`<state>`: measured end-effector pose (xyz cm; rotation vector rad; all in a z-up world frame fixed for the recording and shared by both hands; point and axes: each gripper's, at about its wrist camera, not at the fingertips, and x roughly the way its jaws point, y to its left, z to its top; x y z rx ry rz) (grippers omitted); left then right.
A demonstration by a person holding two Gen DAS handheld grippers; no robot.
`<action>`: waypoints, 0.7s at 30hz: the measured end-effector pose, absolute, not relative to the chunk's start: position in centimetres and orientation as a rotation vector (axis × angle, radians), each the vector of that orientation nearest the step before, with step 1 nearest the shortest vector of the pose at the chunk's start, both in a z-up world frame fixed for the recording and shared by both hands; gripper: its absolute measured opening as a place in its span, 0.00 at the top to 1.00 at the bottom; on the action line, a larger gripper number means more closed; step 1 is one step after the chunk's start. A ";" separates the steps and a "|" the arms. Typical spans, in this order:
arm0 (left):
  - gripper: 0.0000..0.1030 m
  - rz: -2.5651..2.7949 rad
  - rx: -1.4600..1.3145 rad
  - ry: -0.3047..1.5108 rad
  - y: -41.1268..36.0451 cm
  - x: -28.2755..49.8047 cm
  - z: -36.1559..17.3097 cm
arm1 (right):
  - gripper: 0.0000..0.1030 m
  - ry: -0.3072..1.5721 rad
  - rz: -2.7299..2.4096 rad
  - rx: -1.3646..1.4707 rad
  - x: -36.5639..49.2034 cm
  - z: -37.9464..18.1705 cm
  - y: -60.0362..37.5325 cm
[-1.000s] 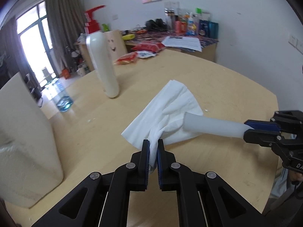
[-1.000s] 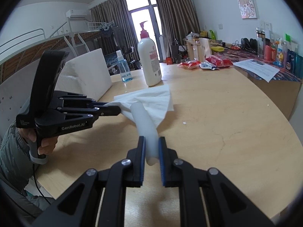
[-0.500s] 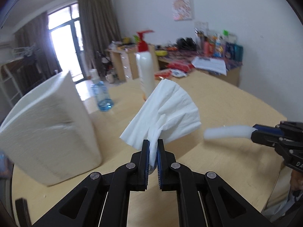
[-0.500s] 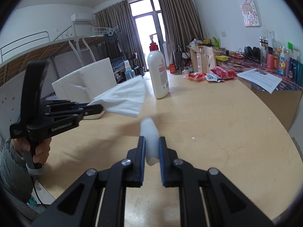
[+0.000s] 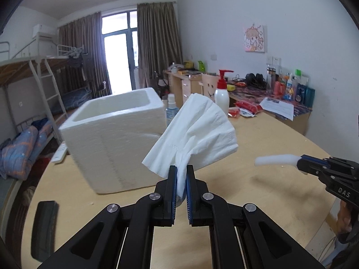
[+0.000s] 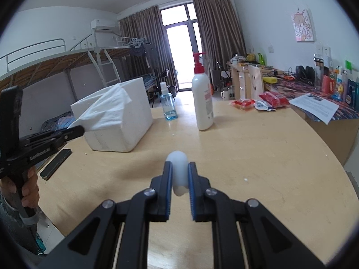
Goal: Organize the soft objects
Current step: 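Carry the paper towel and foam tube together over the white foam box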
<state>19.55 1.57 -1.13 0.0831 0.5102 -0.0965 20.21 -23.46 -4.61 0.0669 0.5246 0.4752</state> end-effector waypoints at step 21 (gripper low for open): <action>0.92 0.125 -0.093 0.384 8.1 13.9 1.5 | 0.84 0.385 0.613 -0.007 18.7 -0.4 -16.9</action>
